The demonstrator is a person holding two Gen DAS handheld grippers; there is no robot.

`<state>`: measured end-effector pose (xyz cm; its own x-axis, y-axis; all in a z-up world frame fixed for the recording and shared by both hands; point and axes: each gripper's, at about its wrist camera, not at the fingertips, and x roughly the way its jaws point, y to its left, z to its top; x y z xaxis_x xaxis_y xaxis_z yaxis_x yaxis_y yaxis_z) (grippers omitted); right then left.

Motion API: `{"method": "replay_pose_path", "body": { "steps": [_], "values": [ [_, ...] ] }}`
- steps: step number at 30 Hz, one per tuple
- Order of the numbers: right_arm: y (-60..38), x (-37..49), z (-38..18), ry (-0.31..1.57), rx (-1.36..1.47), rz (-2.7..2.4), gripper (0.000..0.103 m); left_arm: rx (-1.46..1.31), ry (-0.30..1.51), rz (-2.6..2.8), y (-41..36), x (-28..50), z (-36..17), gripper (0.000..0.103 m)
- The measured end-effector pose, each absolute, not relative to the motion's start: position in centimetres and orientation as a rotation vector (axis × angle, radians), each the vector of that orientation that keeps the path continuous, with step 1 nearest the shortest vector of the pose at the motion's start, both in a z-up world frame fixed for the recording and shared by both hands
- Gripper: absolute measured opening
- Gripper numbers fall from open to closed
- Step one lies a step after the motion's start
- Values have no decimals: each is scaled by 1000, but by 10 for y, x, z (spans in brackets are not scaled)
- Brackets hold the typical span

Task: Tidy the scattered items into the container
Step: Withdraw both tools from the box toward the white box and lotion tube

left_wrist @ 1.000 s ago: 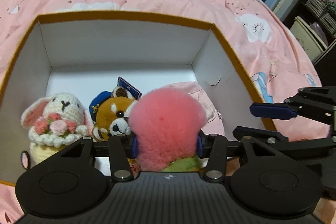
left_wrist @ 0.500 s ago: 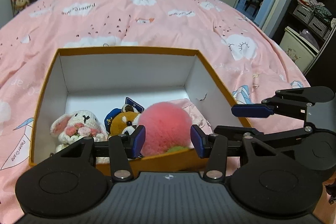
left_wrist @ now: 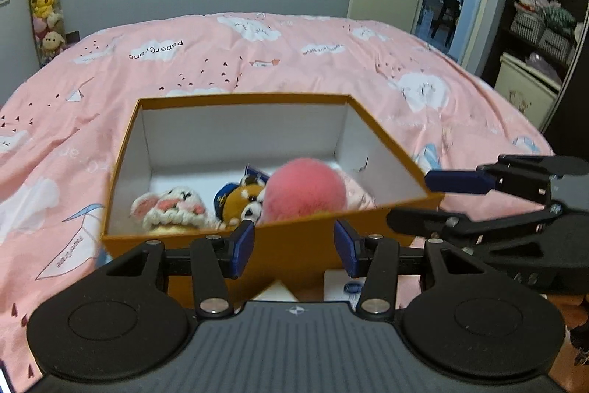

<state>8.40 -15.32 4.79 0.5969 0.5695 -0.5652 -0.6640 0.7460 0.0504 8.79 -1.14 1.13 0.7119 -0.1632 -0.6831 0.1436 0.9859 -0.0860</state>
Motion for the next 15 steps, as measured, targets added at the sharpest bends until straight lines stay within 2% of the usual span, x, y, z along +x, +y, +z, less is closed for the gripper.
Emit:
{"method": "replay_pose_path", "body": {
  "steps": [2, 15],
  "values": [
    [-155, 78, 44, 588, -152, 715, 64, -24, 773, -171, -10, 83, 7, 56],
    [-156, 57, 13, 595, -127, 643, 62, -47, 827, -153, 17, 56, -15, 56]
  ]
}}
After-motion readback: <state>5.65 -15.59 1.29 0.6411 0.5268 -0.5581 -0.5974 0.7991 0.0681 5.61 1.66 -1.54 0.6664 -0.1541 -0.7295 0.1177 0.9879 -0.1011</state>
